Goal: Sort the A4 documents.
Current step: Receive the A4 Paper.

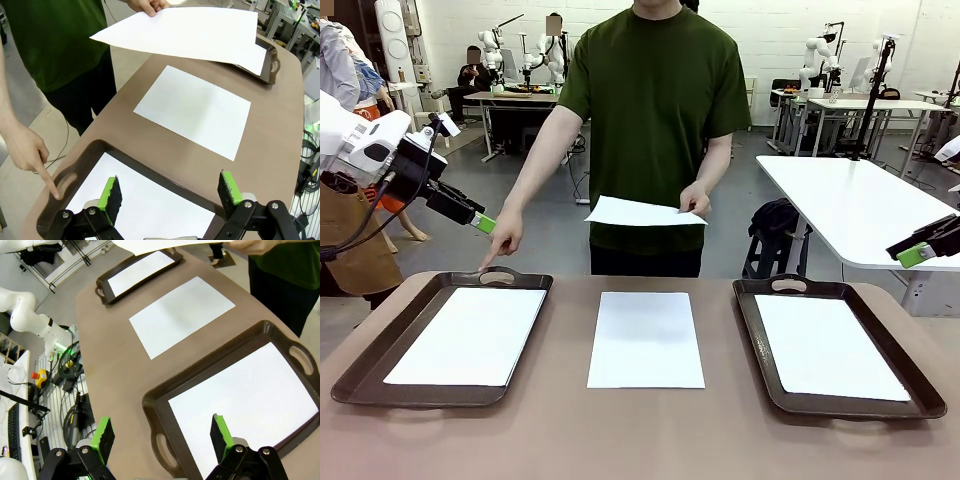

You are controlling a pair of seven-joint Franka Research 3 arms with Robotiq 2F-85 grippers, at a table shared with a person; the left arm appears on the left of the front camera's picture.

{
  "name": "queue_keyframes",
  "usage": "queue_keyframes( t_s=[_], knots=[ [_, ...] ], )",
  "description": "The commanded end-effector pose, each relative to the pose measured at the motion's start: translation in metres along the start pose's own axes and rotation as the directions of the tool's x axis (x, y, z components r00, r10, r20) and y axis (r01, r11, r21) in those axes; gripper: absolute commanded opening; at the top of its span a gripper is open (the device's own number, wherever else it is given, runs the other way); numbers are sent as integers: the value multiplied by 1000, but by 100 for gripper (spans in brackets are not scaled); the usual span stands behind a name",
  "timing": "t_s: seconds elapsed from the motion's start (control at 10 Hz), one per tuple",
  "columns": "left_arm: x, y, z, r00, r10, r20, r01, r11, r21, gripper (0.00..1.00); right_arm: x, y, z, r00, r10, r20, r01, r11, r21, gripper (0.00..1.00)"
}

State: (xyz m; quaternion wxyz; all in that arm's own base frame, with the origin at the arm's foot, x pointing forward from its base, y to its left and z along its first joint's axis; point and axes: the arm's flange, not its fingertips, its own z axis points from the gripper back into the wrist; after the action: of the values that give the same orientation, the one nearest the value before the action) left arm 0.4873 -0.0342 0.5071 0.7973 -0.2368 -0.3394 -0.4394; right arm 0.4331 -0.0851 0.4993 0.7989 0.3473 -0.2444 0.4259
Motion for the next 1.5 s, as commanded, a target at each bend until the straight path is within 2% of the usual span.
queue_keyframes(
  t_s=[0.0, 0.2, 0.4, 0.7, 0.9, 1.1, 1.4],
  knots=[
    [-1, 0, 0, 1000, -20, 1, 20, 1000, -8, 100, 0, 1, 0, 1000, 6, 1, -6, 1000, 5, 100],
    [0, 0, 0, 1000, 0, 0, 0, 1000, 0, 100, 0, 1, 0, 1000, 6, 1, -6, 1000, 5, 100],
    [-4, 11, -10, 989, 131, 69, -127, 990, -59, 100, 0, 1, 0, 1000, 6, 1, -6, 1000, 5, 100],
    [9, 26, -35, 958, 277, 71, -265, 954, -142, 100, 0, 1, 0, 1000, 6, 1, -6, 1000, 5, 100],
    [17, 41, -58, 898, 438, 46, -419, 881, -221, 100, 0, 1, 0, 1000, 6, 1, -6, 1000, 5, 100],
    [22, 55, -86, 804, 595, -2, -560, 756, -340, 100, 0, 1, 0, 1000, 6, 1, -6, 1000, 5, 100],
    [29, 69, -104, 733, 679, -46, -631, 653, -418, 100, 0, 1, 0, 1000, 6, 1, -6, 1000, 5, 100]
  ],
)
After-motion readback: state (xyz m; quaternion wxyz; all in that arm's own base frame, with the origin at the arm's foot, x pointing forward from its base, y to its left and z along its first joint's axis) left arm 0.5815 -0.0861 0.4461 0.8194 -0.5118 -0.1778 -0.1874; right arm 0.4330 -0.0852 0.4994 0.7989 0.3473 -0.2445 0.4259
